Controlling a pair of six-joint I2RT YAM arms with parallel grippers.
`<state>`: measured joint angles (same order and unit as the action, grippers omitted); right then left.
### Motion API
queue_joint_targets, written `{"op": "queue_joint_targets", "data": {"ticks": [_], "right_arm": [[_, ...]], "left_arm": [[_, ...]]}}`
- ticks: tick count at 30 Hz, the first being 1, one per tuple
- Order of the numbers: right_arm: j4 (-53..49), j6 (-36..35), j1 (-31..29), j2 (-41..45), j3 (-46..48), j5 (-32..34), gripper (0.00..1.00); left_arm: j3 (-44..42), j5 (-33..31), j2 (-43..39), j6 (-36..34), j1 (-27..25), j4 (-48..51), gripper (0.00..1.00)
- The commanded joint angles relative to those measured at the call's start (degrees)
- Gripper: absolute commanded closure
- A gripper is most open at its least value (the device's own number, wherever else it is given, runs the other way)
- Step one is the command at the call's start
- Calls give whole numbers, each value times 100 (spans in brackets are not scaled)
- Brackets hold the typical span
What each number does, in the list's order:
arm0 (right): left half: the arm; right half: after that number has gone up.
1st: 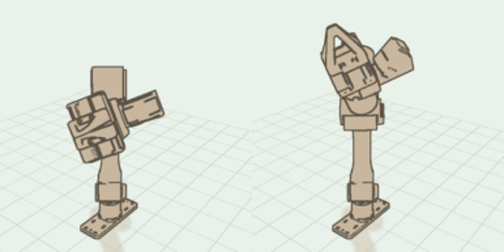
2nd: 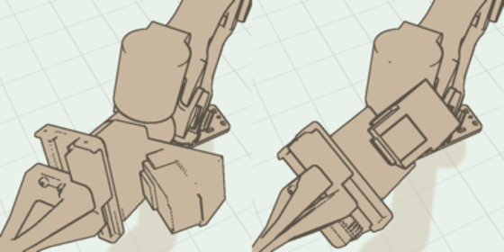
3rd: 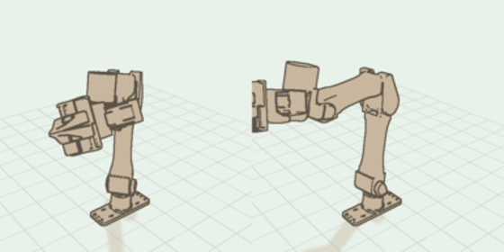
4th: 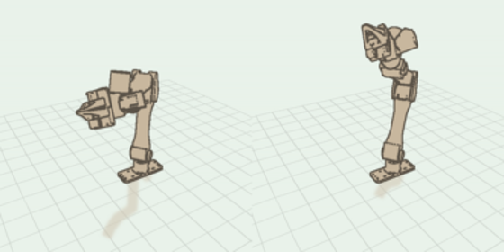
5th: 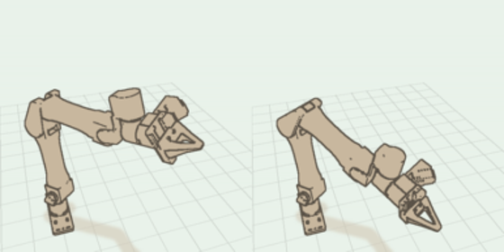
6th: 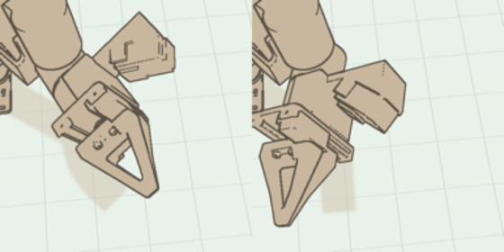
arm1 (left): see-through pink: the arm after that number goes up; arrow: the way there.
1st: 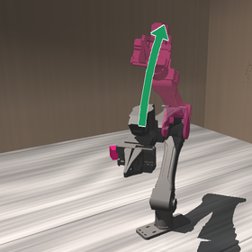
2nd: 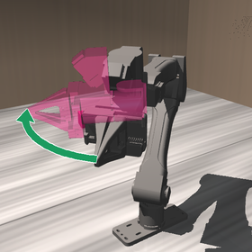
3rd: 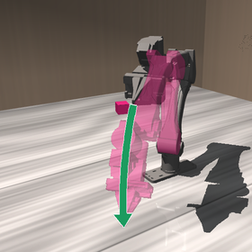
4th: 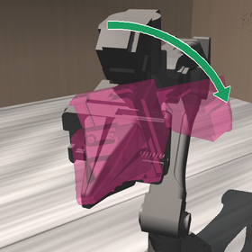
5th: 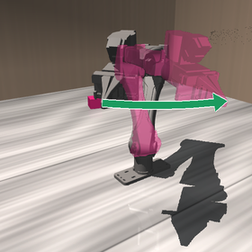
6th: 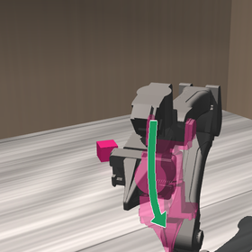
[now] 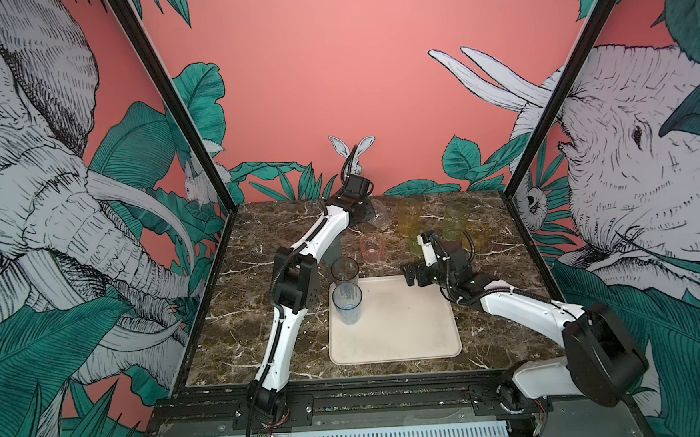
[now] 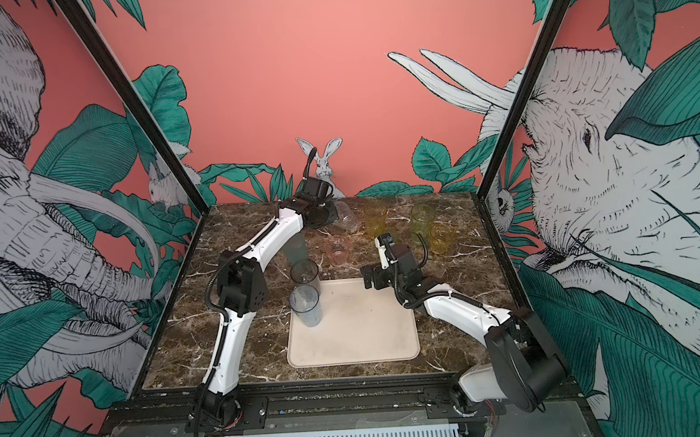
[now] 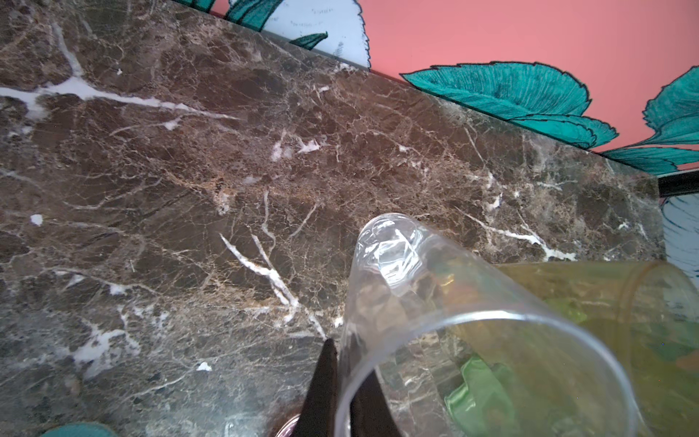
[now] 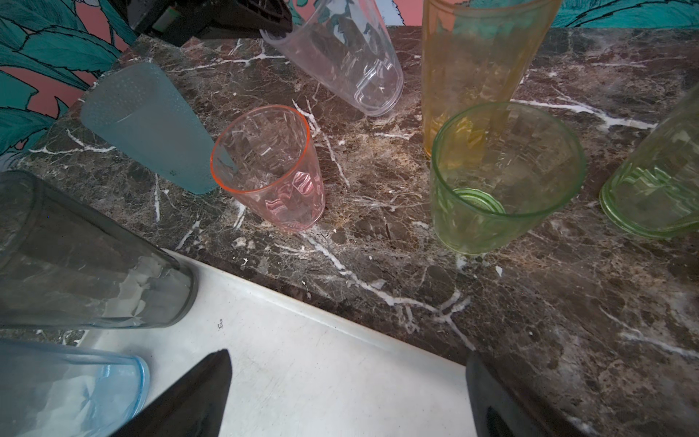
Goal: Place the glasses into the tray
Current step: 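Lower and close the left gripper on the clear glass rim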
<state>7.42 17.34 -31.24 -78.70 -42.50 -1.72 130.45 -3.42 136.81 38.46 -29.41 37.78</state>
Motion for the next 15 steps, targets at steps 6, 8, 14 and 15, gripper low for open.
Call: {"op": "queue_joint_targets", "data": {"ticks": [6, 8, 14, 15], "right_arm": [[69, -35, -31, -47, -136, -13, 1], [66, -30, -35, -45, -136, -17, 1], [67, -30, -40, -59, -153, -17, 1], [68, -30, -32, -58, -145, -24, 1]], "left_arm": [[-291, 34, -715, -31, 36, -139, 100], [-404, 54, -862, -54, 38, -134, 100], [-913, 168, -1479, -110, 33, -210, 100], [-1084, 201, -1626, -103, 37, -264, 100]]}}
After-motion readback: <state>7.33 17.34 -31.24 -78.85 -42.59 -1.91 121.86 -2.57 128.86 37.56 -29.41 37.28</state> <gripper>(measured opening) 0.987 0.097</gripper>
